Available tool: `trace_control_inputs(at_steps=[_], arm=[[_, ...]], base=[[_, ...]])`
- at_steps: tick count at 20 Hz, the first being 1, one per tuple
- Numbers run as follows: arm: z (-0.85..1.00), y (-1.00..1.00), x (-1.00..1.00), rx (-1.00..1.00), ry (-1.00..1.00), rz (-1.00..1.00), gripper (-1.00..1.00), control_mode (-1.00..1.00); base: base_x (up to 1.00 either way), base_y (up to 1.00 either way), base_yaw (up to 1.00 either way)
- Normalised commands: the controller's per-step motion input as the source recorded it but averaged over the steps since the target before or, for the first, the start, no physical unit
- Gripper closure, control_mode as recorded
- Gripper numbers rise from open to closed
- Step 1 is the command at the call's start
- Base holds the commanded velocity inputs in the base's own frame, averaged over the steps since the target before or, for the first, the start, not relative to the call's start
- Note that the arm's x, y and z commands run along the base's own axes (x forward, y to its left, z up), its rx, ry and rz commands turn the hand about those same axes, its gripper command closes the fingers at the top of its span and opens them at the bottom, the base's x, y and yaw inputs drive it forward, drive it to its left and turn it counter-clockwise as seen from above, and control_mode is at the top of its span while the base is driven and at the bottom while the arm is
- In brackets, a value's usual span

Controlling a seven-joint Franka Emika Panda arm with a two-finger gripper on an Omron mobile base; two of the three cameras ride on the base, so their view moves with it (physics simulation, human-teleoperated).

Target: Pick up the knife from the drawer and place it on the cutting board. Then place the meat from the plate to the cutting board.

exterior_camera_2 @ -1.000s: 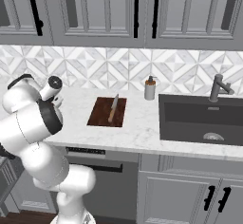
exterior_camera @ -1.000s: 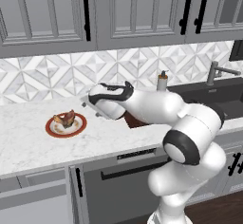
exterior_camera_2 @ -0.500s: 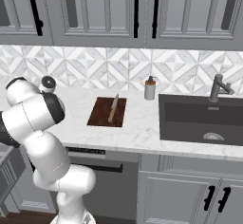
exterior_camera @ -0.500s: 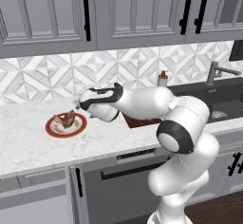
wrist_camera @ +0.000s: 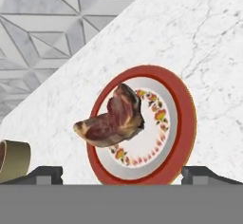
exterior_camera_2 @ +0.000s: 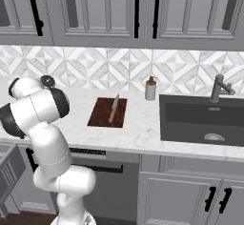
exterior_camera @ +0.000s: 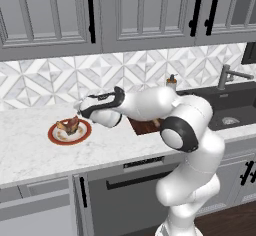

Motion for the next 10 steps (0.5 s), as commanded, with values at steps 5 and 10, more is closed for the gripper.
trace_control_inputs(at_steps=[5, 10], arm=[[-0.1, 0.03, 0.28, 0.0, 0.0, 0.0, -1.0, -1.0], [-0.27, 0.21, 0.04, -0.07, 0.0, 0.0, -1.0, -1.0]], base=[[0.0, 0.0, 0.0], [0.0, 0.0, 0.0]])
